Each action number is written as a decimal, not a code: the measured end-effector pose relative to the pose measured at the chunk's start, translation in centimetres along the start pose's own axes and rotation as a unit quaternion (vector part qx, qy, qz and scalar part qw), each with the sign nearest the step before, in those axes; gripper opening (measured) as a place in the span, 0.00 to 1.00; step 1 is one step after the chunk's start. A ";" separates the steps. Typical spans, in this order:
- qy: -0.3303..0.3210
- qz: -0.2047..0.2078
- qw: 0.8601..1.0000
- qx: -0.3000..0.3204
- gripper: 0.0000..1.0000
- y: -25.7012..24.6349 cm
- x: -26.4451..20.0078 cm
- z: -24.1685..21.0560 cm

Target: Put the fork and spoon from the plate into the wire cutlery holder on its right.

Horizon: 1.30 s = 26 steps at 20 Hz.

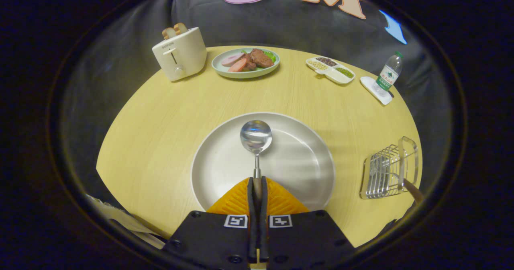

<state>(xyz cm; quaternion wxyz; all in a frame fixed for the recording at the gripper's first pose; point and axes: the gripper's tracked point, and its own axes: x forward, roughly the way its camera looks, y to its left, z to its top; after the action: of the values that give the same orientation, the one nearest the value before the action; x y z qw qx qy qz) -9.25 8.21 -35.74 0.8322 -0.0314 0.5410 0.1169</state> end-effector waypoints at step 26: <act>0.005 -0.059 0.997 0.050 0.06 -17.4 -10.4 2.5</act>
<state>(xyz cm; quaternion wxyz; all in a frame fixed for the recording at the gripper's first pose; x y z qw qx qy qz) -7.08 -9.91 -26.59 0.8357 -0.0226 0.5472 0.0400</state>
